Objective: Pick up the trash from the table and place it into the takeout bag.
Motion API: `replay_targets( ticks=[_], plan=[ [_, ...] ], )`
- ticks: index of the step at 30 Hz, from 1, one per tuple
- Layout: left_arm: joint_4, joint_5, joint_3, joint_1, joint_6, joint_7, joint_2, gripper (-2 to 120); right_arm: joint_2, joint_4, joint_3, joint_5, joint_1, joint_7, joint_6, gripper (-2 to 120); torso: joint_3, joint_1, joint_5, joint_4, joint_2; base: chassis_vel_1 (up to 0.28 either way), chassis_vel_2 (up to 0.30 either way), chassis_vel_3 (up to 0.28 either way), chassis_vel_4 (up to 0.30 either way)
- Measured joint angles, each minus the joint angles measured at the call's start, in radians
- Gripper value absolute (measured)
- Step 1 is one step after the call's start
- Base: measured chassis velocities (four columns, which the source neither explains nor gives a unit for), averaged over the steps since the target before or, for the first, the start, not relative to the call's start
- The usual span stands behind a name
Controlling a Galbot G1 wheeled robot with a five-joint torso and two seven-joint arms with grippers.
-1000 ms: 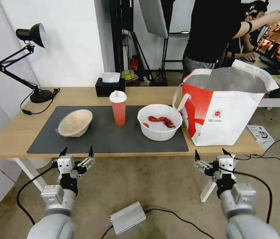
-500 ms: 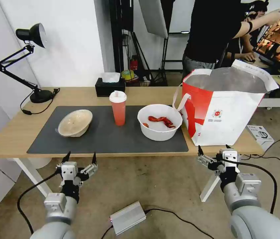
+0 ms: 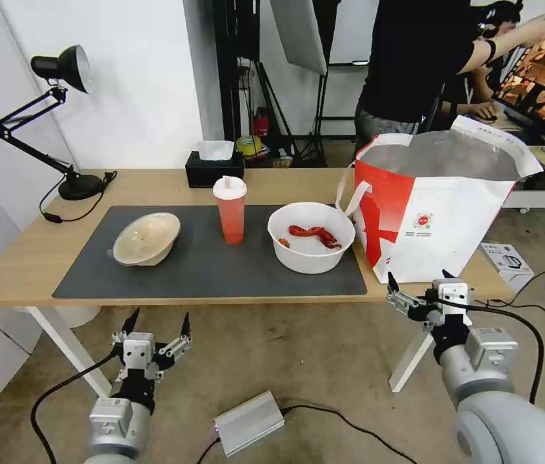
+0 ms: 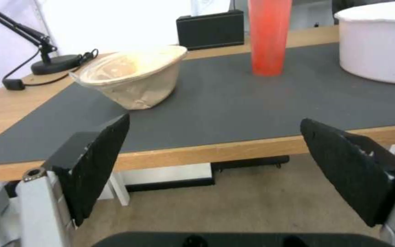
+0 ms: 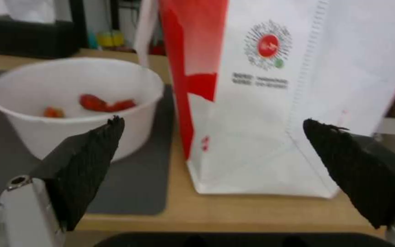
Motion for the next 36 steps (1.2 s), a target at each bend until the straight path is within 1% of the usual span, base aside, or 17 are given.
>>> replay_targets(
  ticks=[3, 7, 8, 12, 13, 17, 18, 20, 22, 23, 25, 27, 29, 32, 33, 34, 36],
  plan=[
    [0.001, 0.000, -0.005, 0.000, -0.003, -0.001, -0.007, 100, -0.018, 0.001, -0.007, 0.041, 0.016, 0.000, 0.006, 100, 0.000, 0.000, 0.0000, 0.0000, 0.000, 0.000, 0.000, 0.000, 0.000],
    [0.002, 0.000, -0.011, -0.003, -0.007, -0.003, -0.019, 100, -0.077, 0.002, -0.020, 0.132, 0.054, -0.022, 0.041, 100, 0.000, 0.000, 0.0002, 0.0000, 0.000, 0.000, 0.000, 0.000, 0.000],
    [0.002, 0.000, -0.011, -0.003, -0.007, -0.003, -0.019, 100, -0.077, 0.002, -0.020, 0.132, 0.054, -0.022, 0.041, 100, 0.000, 0.000, 0.0002, 0.0000, 0.000, 0.000, 0.000, 0.000, 0.000],
    [0.003, 0.000, -0.015, -0.007, -0.009, -0.004, -0.033, 100, -0.158, 0.002, -0.023, 0.232, 0.103, -0.063, 0.064, 100, 0.000, 0.000, 0.0001, 0.0000, 0.000, 0.000, 0.000, 0.000, 0.000],
    [0.003, 0.000, -0.015, -0.007, -0.009, -0.004, -0.033, 100, -0.158, 0.002, -0.023, 0.232, 0.103, -0.063, 0.064, 100, 0.000, 0.000, 0.0001, 0.0000, 0.000, 0.000, 0.000, 0.000, 0.000],
    [0.005, 0.002, -0.018, -0.012, -0.010, -0.005, -0.047, 100, -0.259, -0.015, -0.035, 0.333, 0.161, -0.116, 0.101, 100, 0.000, 0.000, 0.0000, 0.0000, 0.000, 0.000, 0.000, 0.000, 0.000],
    [0.005, 0.002, -0.018, -0.012, -0.010, -0.005, -0.047, 100, -0.259, -0.015, -0.035, 0.333, 0.161, -0.116, 0.101, 100, 0.000, 0.000, 0.0000, 0.0000, 0.000, 0.000, 0.000, 0.000, 0.000],
    [0.005, 0.004, -0.021, -0.014, -0.011, -0.006, -0.051, 100, -0.310, -0.025, -0.045, 0.392, 0.197, -0.132, 0.105, 100, 0.000, 0.000, 0.0002, -0.0001, 0.000, 0.000, 0.000, 0.000, 0.000],
    [0.006, 0.005, -0.023, -0.015, -0.011, -0.006, -0.056, 100, -0.353, -0.036, -0.058, 0.452, 0.233, -0.140, 0.092, 100, 0.000, 0.000, 0.0000, 0.0001, 0.000, 0.000, 0.000, 0.000, 0.000],
    [0.006, 0.005, -0.023, -0.015, -0.011, -0.006, -0.056, 100, -0.353, -0.036, -0.058, 0.452, 0.233, -0.140, 0.092, 100, 0.000, 0.000, 0.0000, 0.0001, 0.000, 0.000, 0.000, 0.000, 0.000],
    [0.006, 0.006, -0.027, -0.017, -0.011, -0.006, -0.063, 100, -0.409, -0.053, -0.075, 0.546, 0.284, -0.173, 0.065, 100, 0.000, 0.000, 0.0002, -0.0001, 0.000, 0.000, 0.000, 0.000, 0.000],
    [0.008, 0.008, -0.028, -0.020, -0.011, -0.006, -0.070, 100, -0.460, -0.072, -0.101, 0.653, 0.349, -0.201, 0.002, 100, 0.000, 0.000, 0.0004, -0.0001, 0.000, 0.000, 0.000, 0.000, 0.000],
    [0.009, 0.009, -0.029, -0.021, -0.011, -0.006, -0.072, 100, -0.472, -0.077, -0.109, 0.666, 0.365, -0.205, -0.006, 100, 0.000, 0.000, 0.0002, 0.0001, 0.000, 0.000, 0.000, 0.000, 0.000],
    [0.013, 0.010, -0.030, -0.026, -0.011, -0.006, -0.075, 100, -0.543, -0.112, -0.155, 0.709, 0.458, -0.286, -0.044, 100, 0.000, 0.000, 0.0001, 0.0001, 0.000, 0.000, 0.000, 0.000, 0.000],
    [0.015, 0.011, -0.032, -0.028, -0.011, -0.006, -0.076, 100, -0.561, -0.125, -0.170, 0.702, 0.482, -0.321, -0.053, 100, 0.000, 0.000, 0.0000, -0.0001, 0.000, 0.000, 0.000, 0.000, 0.000],
    [0.015, 0.011, -0.032, -0.028, -0.011, -0.006, -0.076, 100, -0.561, -0.125, -0.170, 0.702, 0.482, -0.321, -0.053, 100, 0.000, 0.000, 0.0000, -0.0001, 0.000, 0.000, 0.000, 0.000, 0.000],
    [0.020, 0.011, -0.034, -0.032, -0.011, -0.006, -0.079, 100, -0.597, -0.163, -0.213, 0.670, 0.546, -0.391, -0.073, 100, 0.000, 0.000, -0.0001, 0.0001, 0.000, 0.000, 0.000, 0.000, 0.000]
  ],
)
